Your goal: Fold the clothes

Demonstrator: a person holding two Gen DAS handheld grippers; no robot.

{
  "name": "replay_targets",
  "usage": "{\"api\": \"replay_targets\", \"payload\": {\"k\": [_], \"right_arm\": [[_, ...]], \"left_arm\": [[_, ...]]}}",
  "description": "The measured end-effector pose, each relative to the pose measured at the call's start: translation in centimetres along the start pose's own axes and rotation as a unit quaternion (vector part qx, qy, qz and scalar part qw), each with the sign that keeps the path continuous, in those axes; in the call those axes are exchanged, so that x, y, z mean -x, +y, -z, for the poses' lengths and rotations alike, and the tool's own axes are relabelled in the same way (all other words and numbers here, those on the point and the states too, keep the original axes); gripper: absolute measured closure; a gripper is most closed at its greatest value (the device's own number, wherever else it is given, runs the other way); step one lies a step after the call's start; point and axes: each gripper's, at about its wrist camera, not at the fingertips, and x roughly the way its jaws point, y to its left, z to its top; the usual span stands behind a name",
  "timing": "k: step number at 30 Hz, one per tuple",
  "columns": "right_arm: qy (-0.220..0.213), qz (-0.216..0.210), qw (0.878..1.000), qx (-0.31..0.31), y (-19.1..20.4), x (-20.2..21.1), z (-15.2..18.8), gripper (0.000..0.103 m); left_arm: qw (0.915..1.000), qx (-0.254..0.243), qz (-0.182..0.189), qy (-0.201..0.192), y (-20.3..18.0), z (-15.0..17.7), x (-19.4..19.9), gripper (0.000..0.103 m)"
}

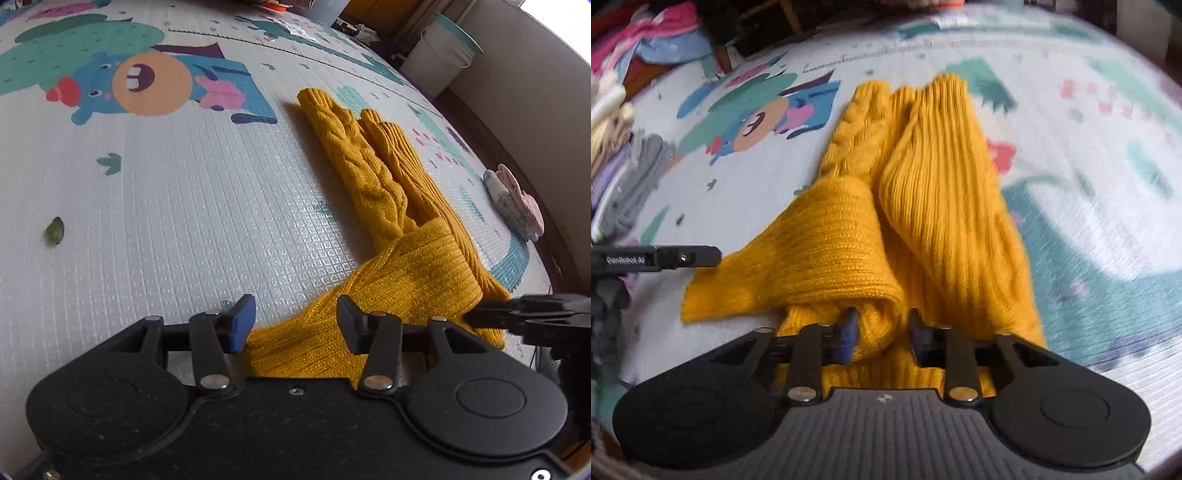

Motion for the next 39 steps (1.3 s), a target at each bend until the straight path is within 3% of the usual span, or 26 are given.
{"api": "replay_targets", "payload": {"k": [4, 7, 9, 12, 19, 20, 21, 23, 25, 27, 31, 33, 37, 39], "right_arm": [[-0.062, 0.023, 0.997, 0.039, 1.5, 2.7, 1.2, 0.066], [-0.059, -0.019, 0.993, 0.104, 3.6, 1.9, 1.1, 0.070], [-0.027, -0.029, 0.992, 0.122, 4.4, 0.1, 0.8, 0.070], [0.008, -0.051, 0.996, 0.074, 3.2, -2.4, 0.8, 0.073], [-0.011, -0.047, 0.994, 0.099, 3.4, -1.6, 1.4, 0.073], [-0.013, -0.045, 0.993, 0.109, 3.6, -1.4, 1.7, 0.072], [-0.013, -0.044, 0.992, 0.118, 3.6, -1.4, 1.9, 0.071], [-0.009, -0.045, 0.991, 0.122, 3.7, -1.5, 1.8, 0.070], [-0.002, -0.047, 0.992, 0.119, 3.7, -1.5, 1.5, 0.069], [0.001, -0.049, 0.992, 0.120, 3.6, -1.7, 1.5, 0.069], [-0.006, -0.058, 0.992, 0.112, 3.1, -1.5, 1.9, 0.068], [-0.009, -0.061, 0.992, 0.106, 3.0, -1.5, 2.0, 0.068], [-0.006, -0.066, 0.993, 0.098, 3.1, -1.7, 1.8, 0.063], [-0.006, -0.069, 0.993, 0.092, 3.1, -1.8, 1.7, 0.062]], "left_arm": [[0.9997, 0.018, -0.007, -0.012, 1.0, 0.8, 2.1, 0.052], [0.9991, 0.036, -0.020, -0.015, 1.6, 1.5, 2.9, 0.050], [0.9982, 0.051, -0.029, -0.012, 2.0, 2.1, 3.2, 0.050], [0.9957, 0.086, -0.030, -0.014, 2.4, 2.9, 3.7, 0.050], [0.9890, 0.145, -0.023, -0.015, 1.0, 3.6, 2.4, 0.049], [0.9896, 0.139, -0.034, -0.019, 0.5, 3.5, 2.3, 0.049], [0.9919, 0.116, -0.050, -0.016, 0.0, 3.0, 2.1, 0.068], [0.9950, 0.053, -0.085, -0.003, -1.1, 1.8, 1.8, 0.079], [0.9927, -0.010, -0.120, 0.009, -2.2, 0.5, 1.5, 0.079], [0.9887, -0.060, -0.137, 0.006, -3.3, -1.3, 1.0, 0.052], [0.9902, -0.088, -0.080, -0.073, -5.9, -7.4, -2.1, 0.052], [0.9892, -0.098, -0.061, -0.090, -7.7, -10.3, -5.2, 0.052], [0.9870, -0.115, -0.055, -0.098, -11.0, -14.1, -11.4, 0.052], [0.9851, -0.111, -0.078, -0.105, -11.3, -14.4, -12.4, 0.054]]}}
